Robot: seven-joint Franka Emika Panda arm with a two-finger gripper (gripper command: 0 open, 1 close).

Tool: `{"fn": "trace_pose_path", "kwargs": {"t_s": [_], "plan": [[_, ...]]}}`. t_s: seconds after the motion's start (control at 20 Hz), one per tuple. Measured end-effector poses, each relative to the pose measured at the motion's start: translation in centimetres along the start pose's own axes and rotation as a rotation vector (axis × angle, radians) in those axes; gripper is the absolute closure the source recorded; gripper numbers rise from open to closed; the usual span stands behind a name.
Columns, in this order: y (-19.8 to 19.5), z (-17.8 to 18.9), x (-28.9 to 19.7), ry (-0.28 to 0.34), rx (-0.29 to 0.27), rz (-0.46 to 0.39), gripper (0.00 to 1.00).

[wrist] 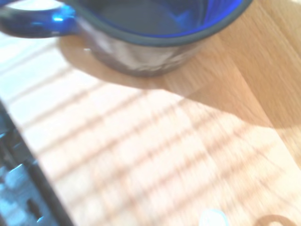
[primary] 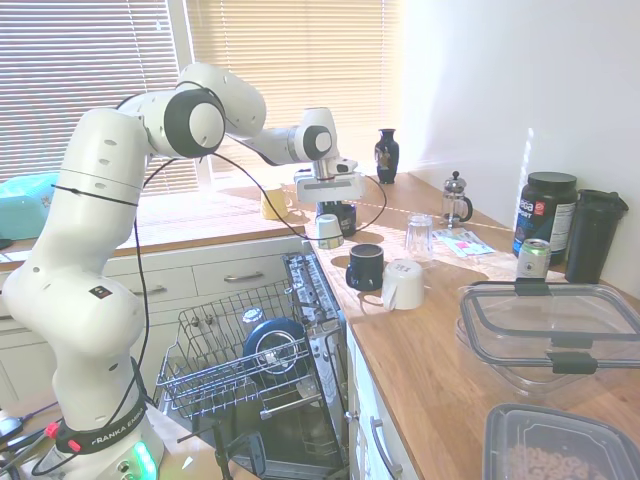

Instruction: Unload the white mug from the dishwasher

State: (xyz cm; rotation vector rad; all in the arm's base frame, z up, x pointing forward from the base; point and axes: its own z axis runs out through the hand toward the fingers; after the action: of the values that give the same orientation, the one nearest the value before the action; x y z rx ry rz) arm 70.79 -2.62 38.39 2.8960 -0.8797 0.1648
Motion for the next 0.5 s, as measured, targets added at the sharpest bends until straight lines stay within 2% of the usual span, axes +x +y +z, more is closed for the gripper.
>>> {"fn": "trace_pose_path", "kwargs": {"t_s": [0.5], "plan": [[-0.9, 2.4, 1.4, -0.022, 0.004, 0.006, 1.00]]}}
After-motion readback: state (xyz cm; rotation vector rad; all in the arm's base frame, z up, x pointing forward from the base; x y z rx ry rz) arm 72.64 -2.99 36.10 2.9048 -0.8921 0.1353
